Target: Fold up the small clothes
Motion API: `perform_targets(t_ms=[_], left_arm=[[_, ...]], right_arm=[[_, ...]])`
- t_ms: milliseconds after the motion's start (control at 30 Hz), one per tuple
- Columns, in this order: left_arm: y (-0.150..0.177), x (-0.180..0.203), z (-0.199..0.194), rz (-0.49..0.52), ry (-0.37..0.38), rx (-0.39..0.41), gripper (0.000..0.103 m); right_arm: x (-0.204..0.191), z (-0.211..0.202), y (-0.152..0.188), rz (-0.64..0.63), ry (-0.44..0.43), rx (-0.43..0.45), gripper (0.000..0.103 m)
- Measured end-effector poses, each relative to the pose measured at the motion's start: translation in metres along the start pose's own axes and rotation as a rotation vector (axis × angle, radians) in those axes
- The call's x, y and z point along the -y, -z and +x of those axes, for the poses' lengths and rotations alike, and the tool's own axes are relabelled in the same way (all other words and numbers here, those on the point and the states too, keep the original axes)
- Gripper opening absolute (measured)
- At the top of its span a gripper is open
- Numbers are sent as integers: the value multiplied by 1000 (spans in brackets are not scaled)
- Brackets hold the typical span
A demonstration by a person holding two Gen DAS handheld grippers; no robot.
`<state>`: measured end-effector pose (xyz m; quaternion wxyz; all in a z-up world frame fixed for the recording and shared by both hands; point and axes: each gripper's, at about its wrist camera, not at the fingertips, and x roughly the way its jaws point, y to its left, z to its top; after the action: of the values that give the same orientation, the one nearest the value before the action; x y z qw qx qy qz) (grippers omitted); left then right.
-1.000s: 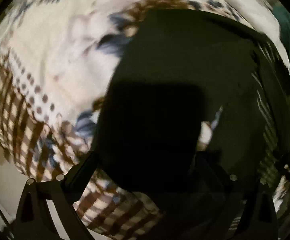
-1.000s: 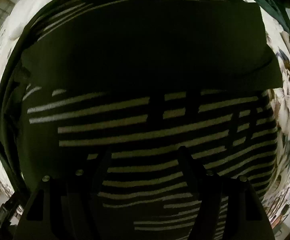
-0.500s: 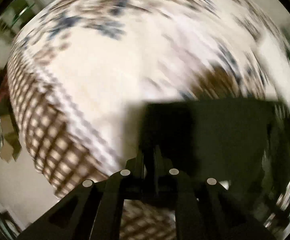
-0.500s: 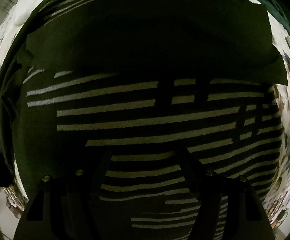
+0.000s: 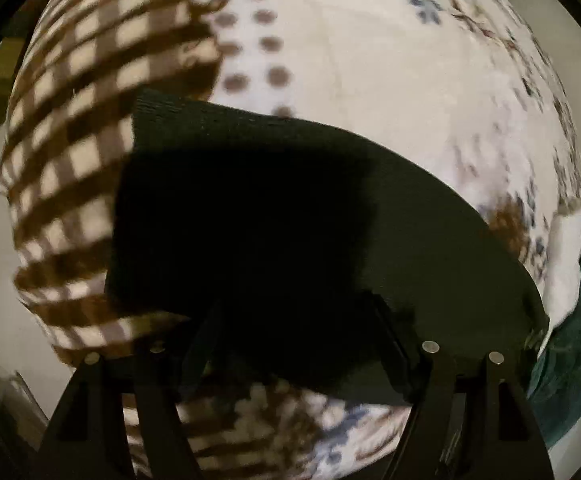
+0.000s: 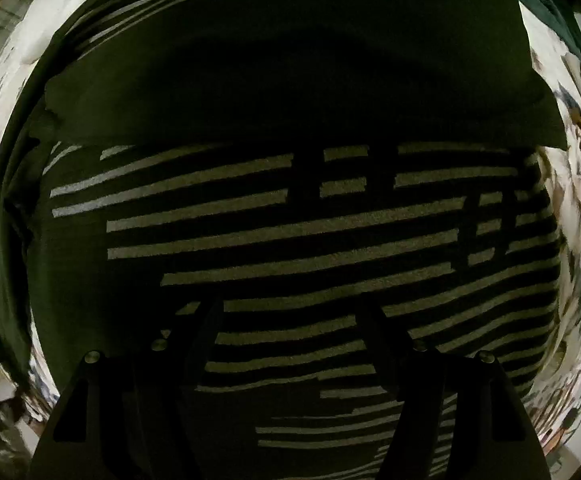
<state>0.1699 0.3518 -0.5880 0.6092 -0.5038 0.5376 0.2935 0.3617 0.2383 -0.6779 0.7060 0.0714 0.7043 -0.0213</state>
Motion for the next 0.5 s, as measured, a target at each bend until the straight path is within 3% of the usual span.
perform_targets(t_ms=[100, 133, 167, 200, 367, 500], left_arm=[[-7, 3, -1, -68, 9, 43, 69], [-9, 3, -6, -90, 27, 87, 48], [-11, 4, -12, -95, 34, 129, 20], [-13, 7, -18, -86, 27, 160, 3], [-14, 43, -58, 62, 41, 312, 3], [-8, 104, -95, 261, 35, 407, 3]], right_arm=[[21, -8, -1, 18, -11, 9, 70], [27, -10, -2, 17, -11, 15, 70], [28, -11, -5, 15, -9, 19, 70], [34, -13, -5, 9, -6, 23, 70], [54, -26, -6, -84, 66, 65, 70], [86, -35, -11, -46, 62, 64, 70]])
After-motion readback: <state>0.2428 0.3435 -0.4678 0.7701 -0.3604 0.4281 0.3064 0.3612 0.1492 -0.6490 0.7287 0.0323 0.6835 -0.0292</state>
